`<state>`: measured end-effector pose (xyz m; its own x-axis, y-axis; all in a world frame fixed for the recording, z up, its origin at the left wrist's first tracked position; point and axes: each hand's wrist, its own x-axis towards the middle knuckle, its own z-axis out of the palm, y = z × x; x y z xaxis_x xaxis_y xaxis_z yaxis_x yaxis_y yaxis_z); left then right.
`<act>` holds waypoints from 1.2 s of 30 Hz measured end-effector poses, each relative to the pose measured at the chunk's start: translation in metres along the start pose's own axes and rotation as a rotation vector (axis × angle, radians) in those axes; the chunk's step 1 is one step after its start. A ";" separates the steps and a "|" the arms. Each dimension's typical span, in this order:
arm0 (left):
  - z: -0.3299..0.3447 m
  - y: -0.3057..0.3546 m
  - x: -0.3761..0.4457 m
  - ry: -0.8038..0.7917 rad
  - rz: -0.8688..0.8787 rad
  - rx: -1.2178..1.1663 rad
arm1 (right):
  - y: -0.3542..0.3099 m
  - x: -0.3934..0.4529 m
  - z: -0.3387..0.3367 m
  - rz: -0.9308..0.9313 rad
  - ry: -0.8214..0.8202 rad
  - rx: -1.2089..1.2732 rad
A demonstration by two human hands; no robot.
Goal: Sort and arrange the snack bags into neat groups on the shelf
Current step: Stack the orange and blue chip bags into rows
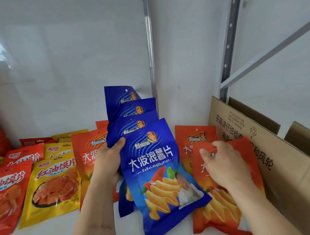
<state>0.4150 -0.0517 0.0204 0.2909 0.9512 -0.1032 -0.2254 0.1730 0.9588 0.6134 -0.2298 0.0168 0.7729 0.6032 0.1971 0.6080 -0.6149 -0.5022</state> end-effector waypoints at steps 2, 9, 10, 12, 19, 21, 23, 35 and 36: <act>0.004 0.000 0.000 -0.013 -0.010 0.004 | -0.004 0.001 0.000 -0.064 -0.011 0.038; 0.029 0.014 0.000 -0.115 -0.114 -0.116 | -0.045 0.010 0.008 -0.087 -0.266 0.665; 0.034 0.016 0.002 -0.128 -0.135 -0.127 | -0.048 0.010 0.009 -0.077 -0.310 0.733; 0.044 0.015 0.007 -0.154 -0.183 -0.126 | -0.047 0.009 0.012 -0.040 -0.357 0.835; 0.044 -0.016 0.021 -0.149 -0.348 -0.006 | -0.038 0.012 0.023 0.034 -0.477 0.745; 0.039 -0.017 0.025 -0.119 -0.322 0.043 | -0.043 0.015 0.030 0.033 -0.514 0.726; 0.036 -0.016 0.027 -0.093 -0.280 0.104 | -0.045 0.018 0.041 0.009 -0.495 0.673; 0.037 -0.009 0.042 -0.054 -0.102 0.321 | -0.047 0.017 0.046 -0.011 -0.419 0.770; 0.037 -0.011 0.044 -0.051 -0.099 0.312 | -0.047 0.015 0.045 -0.028 -0.439 0.702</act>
<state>0.4645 -0.0211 0.0154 0.3454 0.9181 -0.1944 0.1000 0.1700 0.9804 0.5883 -0.1697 0.0055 0.5293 0.8466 -0.0566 0.2587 -0.2246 -0.9395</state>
